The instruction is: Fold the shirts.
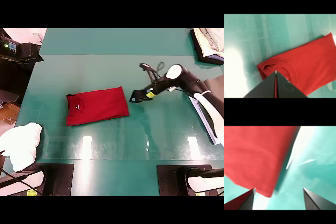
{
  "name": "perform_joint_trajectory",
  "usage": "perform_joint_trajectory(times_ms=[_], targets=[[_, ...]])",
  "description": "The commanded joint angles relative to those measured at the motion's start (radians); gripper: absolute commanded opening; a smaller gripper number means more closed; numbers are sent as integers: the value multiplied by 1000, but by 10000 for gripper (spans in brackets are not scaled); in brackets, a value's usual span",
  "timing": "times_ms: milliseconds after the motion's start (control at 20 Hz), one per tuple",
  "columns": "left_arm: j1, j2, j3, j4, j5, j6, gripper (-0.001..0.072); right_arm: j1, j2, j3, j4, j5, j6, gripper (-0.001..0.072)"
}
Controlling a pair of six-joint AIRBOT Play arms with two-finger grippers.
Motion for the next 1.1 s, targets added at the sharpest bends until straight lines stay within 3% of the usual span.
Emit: perform_joint_trajectory(times_ms=[0,150,350,400,500,550,600,650,700,750,1050], targets=[[-1,-2,-17,-9,31,2,27,-94,-31,-104,242,-24,-87,673],[0,-3,-29,-9,43,4,27,-63,-122,-76,362,-24,-106,671],[0,-3,-29,-9,42,27,26,47,-270,86,393,13,-105,652],[-1,-3,-29,-9,42,27,27,74,-299,122,411,9,-106,556],[-1,-3,-29,-9,41,27,27,113,-352,190,441,-4,-106,519],[0,-3,-29,-9,39,27,27,126,-372,217,457,-4,-106,435],[-1,-3,-29,-9,35,27,27,135,-388,243,465,0,-106,422],[-1,-3,-29,-9,32,27,27,142,-398,263,463,3,-107,298],[-1,-3,-29,-9,31,26,27,145,-400,278,463,2,-122,51],[-1,-3,-29,-11,31,26,27,146,-399,292,464,4,-148,17],[-59,-3,-29,-51,17,25,26,7,-261,347,399,114,-126,13]])
